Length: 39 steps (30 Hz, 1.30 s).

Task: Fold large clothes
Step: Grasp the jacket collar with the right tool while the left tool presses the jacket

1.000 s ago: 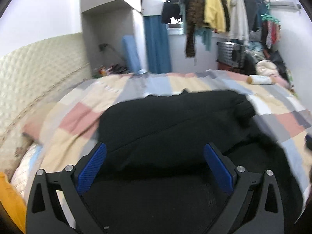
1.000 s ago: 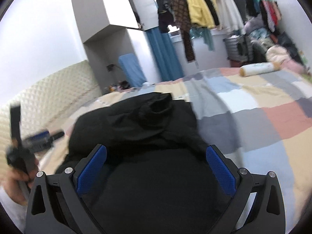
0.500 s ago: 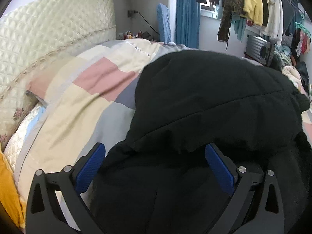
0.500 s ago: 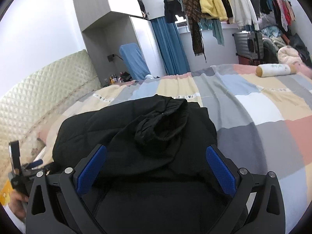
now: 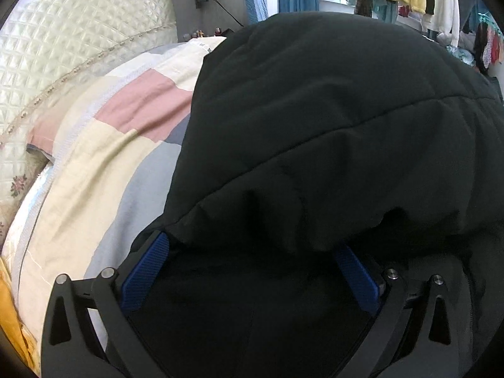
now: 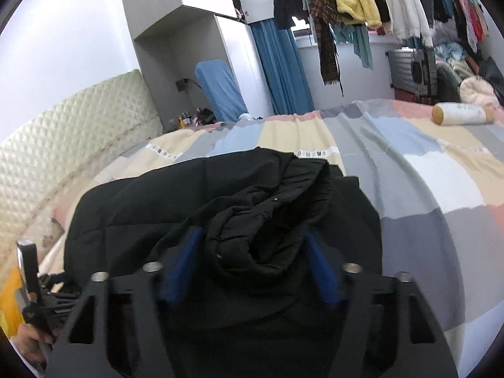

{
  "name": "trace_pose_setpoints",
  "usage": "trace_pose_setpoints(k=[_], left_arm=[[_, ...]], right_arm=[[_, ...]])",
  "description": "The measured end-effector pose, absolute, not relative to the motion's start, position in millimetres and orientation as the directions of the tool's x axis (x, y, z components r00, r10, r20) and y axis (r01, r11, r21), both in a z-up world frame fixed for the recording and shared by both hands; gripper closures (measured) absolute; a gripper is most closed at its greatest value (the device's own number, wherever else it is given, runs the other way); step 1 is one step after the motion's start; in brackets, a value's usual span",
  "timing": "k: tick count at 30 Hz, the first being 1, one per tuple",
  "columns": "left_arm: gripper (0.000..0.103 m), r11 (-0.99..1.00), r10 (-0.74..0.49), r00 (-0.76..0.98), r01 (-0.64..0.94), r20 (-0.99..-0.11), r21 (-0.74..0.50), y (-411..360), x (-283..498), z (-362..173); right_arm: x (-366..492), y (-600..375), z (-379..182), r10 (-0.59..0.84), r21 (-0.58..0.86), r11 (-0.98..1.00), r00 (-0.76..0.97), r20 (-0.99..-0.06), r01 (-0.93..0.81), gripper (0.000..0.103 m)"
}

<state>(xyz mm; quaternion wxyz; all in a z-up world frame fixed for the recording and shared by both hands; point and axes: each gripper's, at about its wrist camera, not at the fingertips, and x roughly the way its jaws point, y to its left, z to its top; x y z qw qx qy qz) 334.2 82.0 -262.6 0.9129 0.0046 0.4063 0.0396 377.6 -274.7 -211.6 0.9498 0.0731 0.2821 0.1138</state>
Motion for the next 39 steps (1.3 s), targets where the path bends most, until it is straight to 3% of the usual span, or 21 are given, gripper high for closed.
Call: trace_pose_setpoints(k=[3,9,14,23,34,38,39], left_arm=[[0.000,0.994,0.102,0.677,-0.102,-0.729,0.044,86,335,-261],[0.000,0.980,0.143,0.702,-0.198,-0.698,0.001,111,332,-249],[0.000,0.966,0.159,0.710,-0.256,-0.686,-0.042,137,331,-242],[0.000,0.932,0.145,0.716,-0.330,-0.683,-0.149,167,324,-243],[0.000,0.942,0.120,0.722,-0.299,-0.681,-0.152,163,337,-245],[0.000,0.938,0.112,0.716,-0.304,-0.689,-0.164,166,336,-246],[0.000,0.938,0.108,0.715,-0.304,-0.691,-0.168,166,336,-245]], right_arm=[[373,-274,-206,0.266,0.209,0.961,0.821,-0.506,-0.182,0.077],[357,-261,-184,0.305,0.191,0.951,0.840,-0.448,-0.243,0.086],[353,-247,-177,0.335,0.177,0.942,0.838,-0.431,-0.285,0.086],[370,-225,-199,0.306,0.134,0.952,0.816,-0.490,-0.276,0.086],[415,-223,-257,0.194,0.085,0.979,0.729,-0.657,-0.184,0.086],[407,-221,-249,0.200,0.090,0.978,0.722,-0.662,-0.189,0.079],[401,-223,-248,0.212,0.102,0.976,0.719,-0.662,-0.194,0.072]])
